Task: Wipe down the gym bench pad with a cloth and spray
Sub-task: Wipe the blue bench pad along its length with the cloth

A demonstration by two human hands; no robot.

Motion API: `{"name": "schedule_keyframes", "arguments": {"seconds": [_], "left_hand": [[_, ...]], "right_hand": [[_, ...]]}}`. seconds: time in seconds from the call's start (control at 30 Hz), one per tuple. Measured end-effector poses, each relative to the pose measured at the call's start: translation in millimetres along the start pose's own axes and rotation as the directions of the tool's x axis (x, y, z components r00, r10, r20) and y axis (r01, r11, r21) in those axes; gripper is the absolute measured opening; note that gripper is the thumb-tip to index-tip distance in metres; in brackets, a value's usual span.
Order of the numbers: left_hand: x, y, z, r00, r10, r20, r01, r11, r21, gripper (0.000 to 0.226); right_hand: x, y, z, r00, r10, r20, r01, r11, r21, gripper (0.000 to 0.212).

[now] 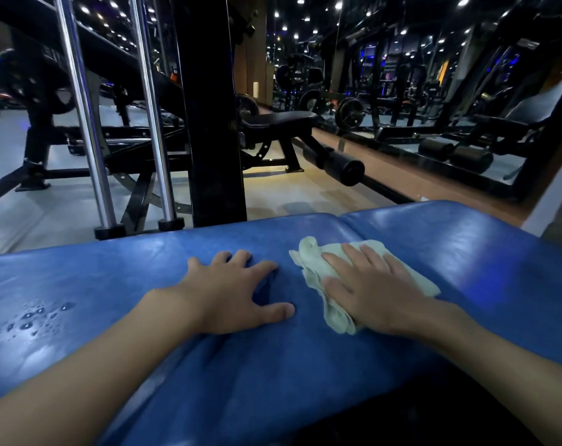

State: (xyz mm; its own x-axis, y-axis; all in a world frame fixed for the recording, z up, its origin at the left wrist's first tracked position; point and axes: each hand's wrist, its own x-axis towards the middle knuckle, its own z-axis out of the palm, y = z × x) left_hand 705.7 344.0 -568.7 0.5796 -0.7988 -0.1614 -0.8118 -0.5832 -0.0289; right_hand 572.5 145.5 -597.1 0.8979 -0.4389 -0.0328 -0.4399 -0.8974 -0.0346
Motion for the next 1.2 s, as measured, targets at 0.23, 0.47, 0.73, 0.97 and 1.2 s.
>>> {"name": "schedule_keyframes", "arguments": {"seconds": [0.23,0.47,0.73,0.97,1.2], "left_hand": [[-18,-3,-5,0.999,-0.001,-0.042,-0.001,0.998,-0.057,0.077],[-20,-19,3,0.999,-0.018,0.037,0.019,1.000,-0.024,0.090],[-14,-20,4,1.000,0.001,0.016,-0.001,1.000,0.031,0.080],[-15,-20,5,1.000,0.002,-0.004,-0.002,1.000,0.029,0.081],[-17,-19,3,1.000,-0.008,0.005,0.008,1.000,-0.014,0.093]], "right_hand": [[-69,2,-12,0.997,0.002,0.074,-0.007,0.998,0.065,0.073],[-16,-7,-11,0.998,-0.043,0.055,0.045,0.998,-0.037,0.093],[130,-24,-7,0.999,0.044,0.019,-0.044,0.999,0.019,0.061],[144,-30,-10,0.998,0.052,0.044,-0.054,0.997,0.057,0.062],[49,-23,-4,1.000,-0.023,0.002,0.023,1.000,0.021,0.061]]}}
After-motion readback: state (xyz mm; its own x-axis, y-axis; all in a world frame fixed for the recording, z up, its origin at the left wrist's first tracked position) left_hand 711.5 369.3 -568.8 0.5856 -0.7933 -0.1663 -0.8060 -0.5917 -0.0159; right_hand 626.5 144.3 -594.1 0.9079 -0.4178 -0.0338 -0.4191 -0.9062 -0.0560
